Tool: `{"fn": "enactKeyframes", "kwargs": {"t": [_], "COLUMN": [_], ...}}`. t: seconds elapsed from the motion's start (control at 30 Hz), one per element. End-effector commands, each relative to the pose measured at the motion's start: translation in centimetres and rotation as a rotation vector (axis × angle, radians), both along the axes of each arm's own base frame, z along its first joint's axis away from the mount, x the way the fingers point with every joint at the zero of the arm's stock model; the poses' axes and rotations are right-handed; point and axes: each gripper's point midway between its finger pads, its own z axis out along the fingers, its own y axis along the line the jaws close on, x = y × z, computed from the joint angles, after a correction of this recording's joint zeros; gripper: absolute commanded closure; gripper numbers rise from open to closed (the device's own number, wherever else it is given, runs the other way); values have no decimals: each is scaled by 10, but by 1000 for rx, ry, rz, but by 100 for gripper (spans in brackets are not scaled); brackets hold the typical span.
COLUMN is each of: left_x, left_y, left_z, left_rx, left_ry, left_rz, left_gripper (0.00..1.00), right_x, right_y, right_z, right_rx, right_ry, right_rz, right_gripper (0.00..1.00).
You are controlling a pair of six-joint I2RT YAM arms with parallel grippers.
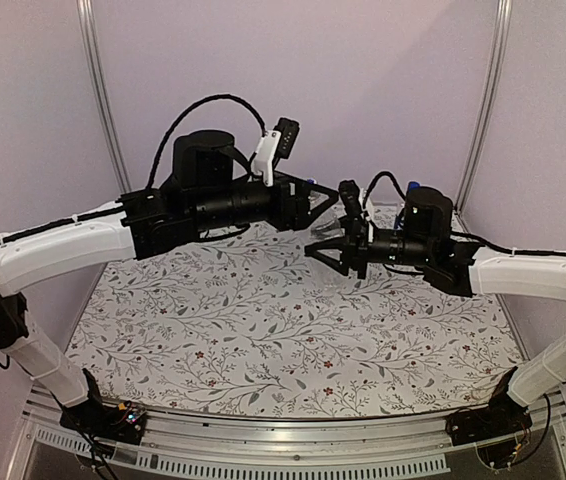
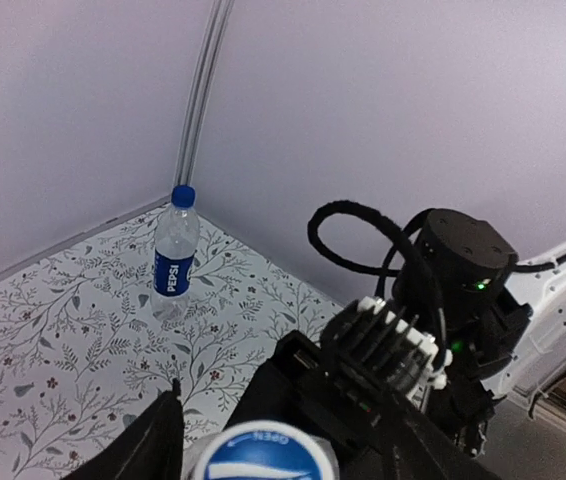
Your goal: Unscrew the bottle caps
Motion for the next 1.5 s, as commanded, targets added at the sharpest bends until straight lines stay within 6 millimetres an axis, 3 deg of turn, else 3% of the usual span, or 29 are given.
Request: {"fn": "enactKeyframes", "kwargs": {"t": [0.0, 0.13, 0.33, 0.73, 1.1, 1.33, 1.47], "left_x": [-34, -56, -73, -78, -85, -84, -85], "left_y": [-2, 4, 18, 34, 25, 20, 18], "left_z": [26, 33, 44, 46, 36, 31, 25], "left_rx": [-72, -90, -108, -192, -200, -196, -183], "left_ry": [-126, -191, -275, -260, -214, -194, -190], "left_rz": [-227, -375, -473, -639, -740, -751, -753], "left_gripper": [26, 8, 6, 29, 40, 54, 55], "right_x": [-31, -49, -64, -82, -85, -85, -84], "right_y": [8, 12, 16, 13, 14, 15, 16], "right_z": [14, 12, 7, 12, 12, 11, 11], "right_rx": [24, 30, 31, 45, 45, 44, 43], "right_ry": [-70, -50, -8, 31, 55, 57, 58], "right_rz": [200, 334, 456, 578, 611, 609, 604], "right_gripper": [57, 56, 56, 56, 56, 56, 56]}}
